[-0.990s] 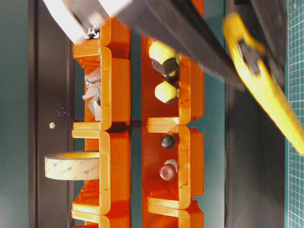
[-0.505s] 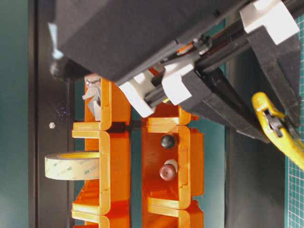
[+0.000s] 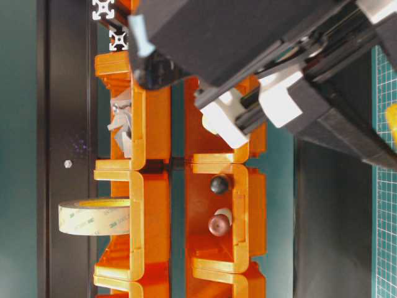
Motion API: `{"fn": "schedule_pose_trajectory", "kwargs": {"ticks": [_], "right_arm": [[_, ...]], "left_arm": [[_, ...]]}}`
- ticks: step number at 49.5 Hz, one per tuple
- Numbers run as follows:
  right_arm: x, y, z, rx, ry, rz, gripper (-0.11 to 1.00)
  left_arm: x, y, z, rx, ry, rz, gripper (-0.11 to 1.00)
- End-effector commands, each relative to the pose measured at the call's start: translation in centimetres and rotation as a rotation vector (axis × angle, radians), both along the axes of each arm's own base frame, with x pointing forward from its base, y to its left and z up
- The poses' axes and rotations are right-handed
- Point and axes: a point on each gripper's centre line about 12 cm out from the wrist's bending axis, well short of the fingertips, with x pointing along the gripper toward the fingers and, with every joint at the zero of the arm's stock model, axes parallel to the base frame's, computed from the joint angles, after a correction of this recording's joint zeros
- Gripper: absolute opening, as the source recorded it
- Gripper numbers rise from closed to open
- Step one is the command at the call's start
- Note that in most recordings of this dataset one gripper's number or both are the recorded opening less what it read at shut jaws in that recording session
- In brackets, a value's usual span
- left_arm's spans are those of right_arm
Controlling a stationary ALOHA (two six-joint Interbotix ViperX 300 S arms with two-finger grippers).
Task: Pick cutter from container rack with right arm.
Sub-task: 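Lower the yellow cutter onto the mat with the right gripper, then open the right gripper and withdraw it to the right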
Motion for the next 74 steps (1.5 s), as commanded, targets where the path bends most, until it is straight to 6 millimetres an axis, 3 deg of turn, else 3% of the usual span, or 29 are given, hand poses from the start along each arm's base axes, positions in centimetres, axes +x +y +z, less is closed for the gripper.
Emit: {"fn": "schedule_pose_trajectory", "kwargs": {"ticks": [1,28,31,40,45,74], "right_arm": [[0.2,0.2,0.7,0.026,-0.019,-0.001,0.27],[0.2,0.1,0.7,0.028,-0.019,-0.003,0.27],[0.2,0.1,0.7,0.029,-0.019,-0.004,0.31],[0.1,0.1,0.6,0.047,-0.011,-0.021,0.66],[0.1,0.1,0.6,0.058,-0.006,-0.035,0.76],[-1.1,0.7,-0.1,0.242,0.063,-0.199,0.80]], "left_arm": [[0.1,0.0,0.8,-0.001,-0.020,-0.002,0.00],[0.0,0.0,1.0,-0.005,-0.026,-0.002,0.00],[0.0,0.0,1.0,-0.005,-0.026,-0.002,0.00],[0.1,0.0,0.9,-0.006,-0.020,0.000,0.00],[0.1,0.0,0.9,-0.006,-0.020,0.000,0.00],[0.0,0.0,1.0,-0.006,-0.023,0.000,0.00]]}}
